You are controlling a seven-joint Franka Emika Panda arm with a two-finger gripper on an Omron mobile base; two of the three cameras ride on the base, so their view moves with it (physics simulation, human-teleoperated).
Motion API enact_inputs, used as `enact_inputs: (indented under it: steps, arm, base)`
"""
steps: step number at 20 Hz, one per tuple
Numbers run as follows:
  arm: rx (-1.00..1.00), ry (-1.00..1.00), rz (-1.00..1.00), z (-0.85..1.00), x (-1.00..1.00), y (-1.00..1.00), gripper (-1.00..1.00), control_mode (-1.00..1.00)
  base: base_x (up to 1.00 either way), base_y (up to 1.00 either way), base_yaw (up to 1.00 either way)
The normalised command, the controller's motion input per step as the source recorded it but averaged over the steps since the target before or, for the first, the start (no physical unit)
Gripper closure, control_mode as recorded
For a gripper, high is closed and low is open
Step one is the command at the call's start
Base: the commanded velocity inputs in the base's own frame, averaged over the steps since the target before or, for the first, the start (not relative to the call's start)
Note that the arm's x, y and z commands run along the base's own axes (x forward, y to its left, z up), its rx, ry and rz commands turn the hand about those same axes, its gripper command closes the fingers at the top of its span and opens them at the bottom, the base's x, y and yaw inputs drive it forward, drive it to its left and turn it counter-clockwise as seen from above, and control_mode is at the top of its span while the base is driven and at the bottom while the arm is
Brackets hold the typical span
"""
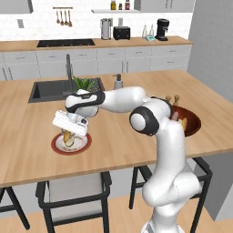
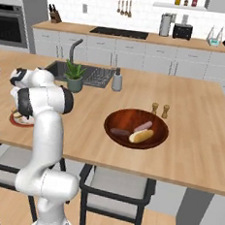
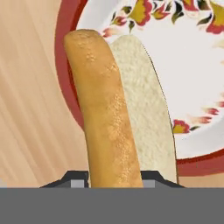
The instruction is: Place one bun and one sausage from the bowl on each plate.
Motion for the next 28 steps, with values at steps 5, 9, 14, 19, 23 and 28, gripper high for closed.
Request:
enact_inputs:
  steps: [5,9,14,19,23,28]
  arm:
    - [-0.03,0.16,-0.09,-0.56,0.51,0.31,1.0,-1.0]
    - [-0.02,0.03,-0.04,-0.37,0.29,0.05,-1.0,-1.0]
    - [0.0,-0.1,0.0,-0.33,0.01,-0.33,-1.0,-1.0]
    - [0.0,-0.09,0.0,-0.32,-0.15,-0.63,-1.0,-1.0]
    - [0.02,-0.02,0.0,-0.69,-0.19,-0.69,-1.0,-1.0]
    - [0.01,-0.13,0.0,-0.13,-0.61,-0.74,-1.0,-1.0]
  base:
    - [0.0,0.0,0.0]
    - [0.0,0.0,0.0]
    - [0.0,0.0,0.0]
    - [0.0,0.0,0.0]
    - [0.0,0.0,0.0]
    - [0.0,0.0,0.0]
